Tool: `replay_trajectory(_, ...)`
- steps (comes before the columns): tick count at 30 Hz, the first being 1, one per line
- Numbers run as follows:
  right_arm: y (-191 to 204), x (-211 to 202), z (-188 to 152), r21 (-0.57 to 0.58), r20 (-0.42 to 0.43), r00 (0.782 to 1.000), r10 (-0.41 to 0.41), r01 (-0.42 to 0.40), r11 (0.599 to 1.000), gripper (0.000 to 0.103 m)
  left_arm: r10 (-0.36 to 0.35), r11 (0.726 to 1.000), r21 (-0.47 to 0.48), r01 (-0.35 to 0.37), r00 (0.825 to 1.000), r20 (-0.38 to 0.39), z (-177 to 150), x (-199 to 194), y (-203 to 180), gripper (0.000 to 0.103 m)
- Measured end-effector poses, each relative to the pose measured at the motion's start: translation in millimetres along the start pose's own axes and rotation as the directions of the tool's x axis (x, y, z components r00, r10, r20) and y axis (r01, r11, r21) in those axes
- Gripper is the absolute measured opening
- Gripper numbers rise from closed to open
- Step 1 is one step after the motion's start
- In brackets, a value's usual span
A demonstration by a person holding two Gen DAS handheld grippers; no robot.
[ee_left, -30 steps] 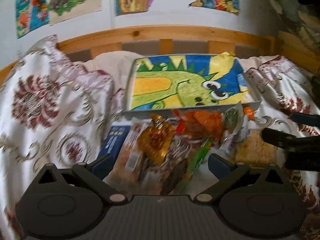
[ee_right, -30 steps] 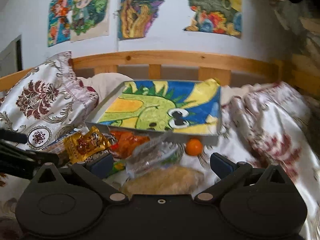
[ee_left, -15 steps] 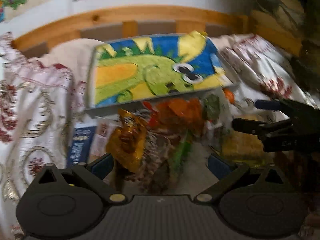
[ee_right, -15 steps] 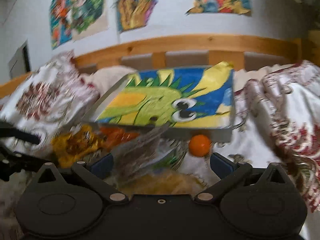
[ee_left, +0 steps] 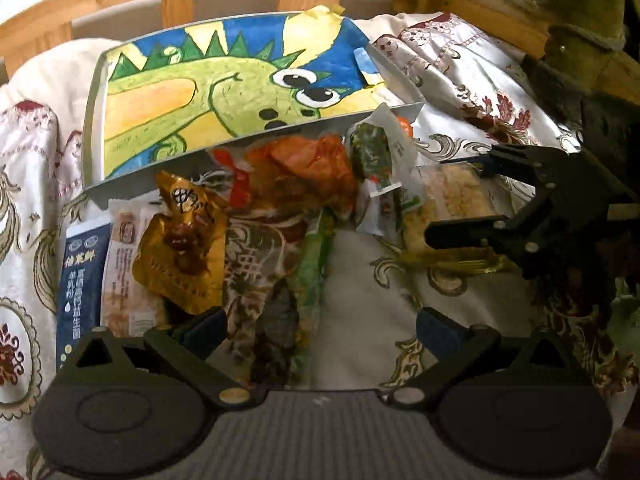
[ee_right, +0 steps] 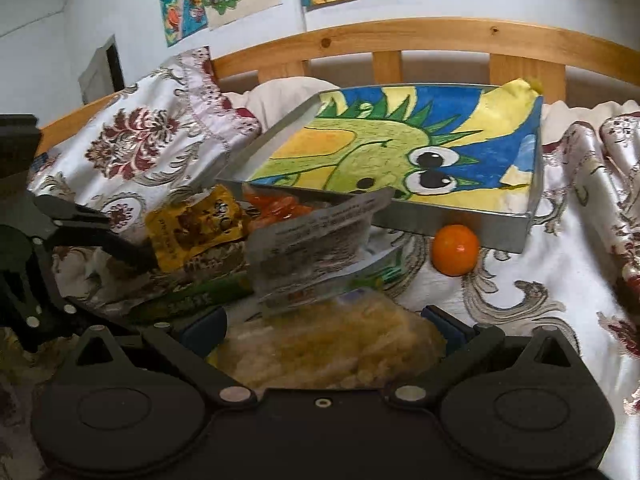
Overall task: Organize snacks
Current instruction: 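Grasp the clear rice-cracker pack with the right tool while the left tool grasps the dark dried-fish packet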
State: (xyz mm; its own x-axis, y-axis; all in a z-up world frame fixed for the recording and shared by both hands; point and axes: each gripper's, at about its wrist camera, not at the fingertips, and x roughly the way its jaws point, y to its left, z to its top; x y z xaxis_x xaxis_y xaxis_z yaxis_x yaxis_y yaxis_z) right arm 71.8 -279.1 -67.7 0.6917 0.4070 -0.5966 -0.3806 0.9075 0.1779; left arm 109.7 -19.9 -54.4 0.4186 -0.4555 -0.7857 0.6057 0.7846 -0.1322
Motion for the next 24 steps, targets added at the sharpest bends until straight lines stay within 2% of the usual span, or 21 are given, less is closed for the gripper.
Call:
replay_trajectory(8, 9, -2, -4, -0.05, 0.0, 1.0, -0.018, 0.018, 0.999, 0.102, 0.005, 0.992, -0.125, -0.007, 1.0, -0.015, 3, 6, 17, 0.102)
replay_trajectory(10, 10, -3, -5, -0.055, 0.001, 1.0, -0.021, 0.021, 0.998, 0.102, -0.021, 0.989, -0.148, 0.016, 0.999, -0.038, 6, 9, 20, 0.102)
replay_trajectory(16, 19, -6, -6, -0.079, 0.004, 1.0, -0.001, 0.002, 0.997, 0.102, -0.108, 0.986, -0.132, 0.099, 0.993, -0.056, 6, 10, 26, 0.102)
replay_trajectory(20, 24, -5, -7, -0.092, -0.004, 1.0, 0.011, -0.012, 0.996, 0.102, -0.112, 0.989, -0.105, 0.104, 0.991, -0.076, 7, 15, 17, 0.102)
replay_trajectory(24, 32, -5, -9, -0.136, -0.008, 1.0, 0.012, -0.013, 0.991, 0.102, -0.156, 0.985, -0.09, 0.149, 0.985, -0.08, 7, 15, 7, 0.1)
